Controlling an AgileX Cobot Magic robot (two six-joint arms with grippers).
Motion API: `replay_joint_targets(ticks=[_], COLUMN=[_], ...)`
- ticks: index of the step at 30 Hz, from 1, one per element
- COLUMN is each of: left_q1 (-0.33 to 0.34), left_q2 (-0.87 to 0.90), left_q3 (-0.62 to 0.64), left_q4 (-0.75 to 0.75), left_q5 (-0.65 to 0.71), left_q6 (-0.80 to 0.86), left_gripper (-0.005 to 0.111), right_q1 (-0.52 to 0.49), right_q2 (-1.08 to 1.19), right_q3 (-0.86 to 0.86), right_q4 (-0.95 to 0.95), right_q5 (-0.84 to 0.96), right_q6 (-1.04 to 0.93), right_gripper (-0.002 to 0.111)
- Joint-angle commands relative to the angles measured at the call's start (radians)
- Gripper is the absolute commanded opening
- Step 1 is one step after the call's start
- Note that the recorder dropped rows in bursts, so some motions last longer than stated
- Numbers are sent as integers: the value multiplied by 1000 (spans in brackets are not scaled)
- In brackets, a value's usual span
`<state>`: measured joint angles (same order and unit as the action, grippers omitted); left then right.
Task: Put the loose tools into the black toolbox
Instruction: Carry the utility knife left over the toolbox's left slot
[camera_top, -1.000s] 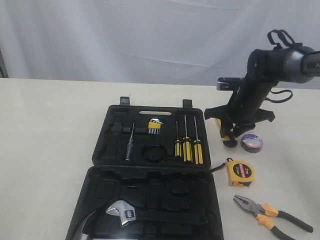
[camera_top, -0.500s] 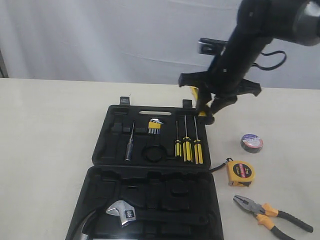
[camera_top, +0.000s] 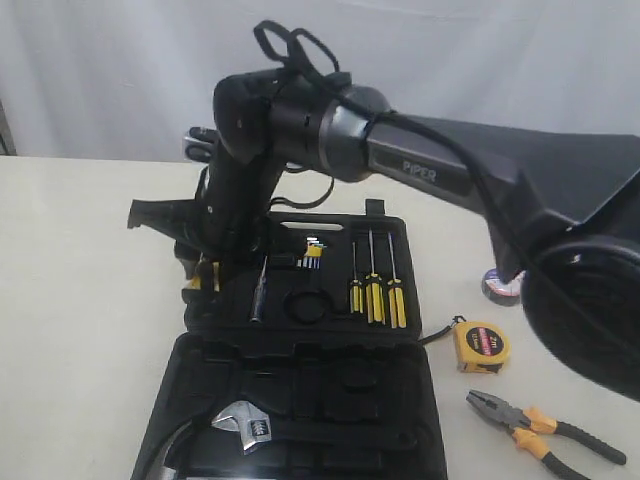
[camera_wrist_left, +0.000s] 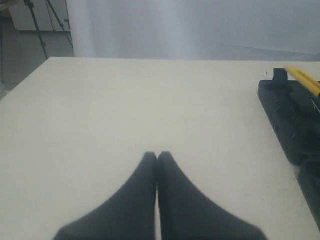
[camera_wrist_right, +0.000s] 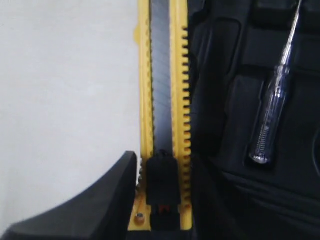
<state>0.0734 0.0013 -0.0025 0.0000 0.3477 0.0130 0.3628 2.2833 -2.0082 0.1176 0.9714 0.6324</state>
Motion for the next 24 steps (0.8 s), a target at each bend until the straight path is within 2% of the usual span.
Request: replay_joint_targets(ticks=[1, 10, 24], left_q1=[-5, -5, -5], left_q2=[-1, -1, -1], left_q3=[3, 3, 3], left_q4=[0, 0, 0], left_q5=[-5, -5, -5], left_q6=[-6, -6, -6], left_gripper=[0, 0, 0], right_q1=[3, 3, 11], right_q2=[60, 95, 144], right_q3=[-43, -62, -62], right_q4=[-79, -146, -150], right_q5=[-5, -113, -100], right_q6=[60, 261, 287], right_gripper=[10, 10, 10])
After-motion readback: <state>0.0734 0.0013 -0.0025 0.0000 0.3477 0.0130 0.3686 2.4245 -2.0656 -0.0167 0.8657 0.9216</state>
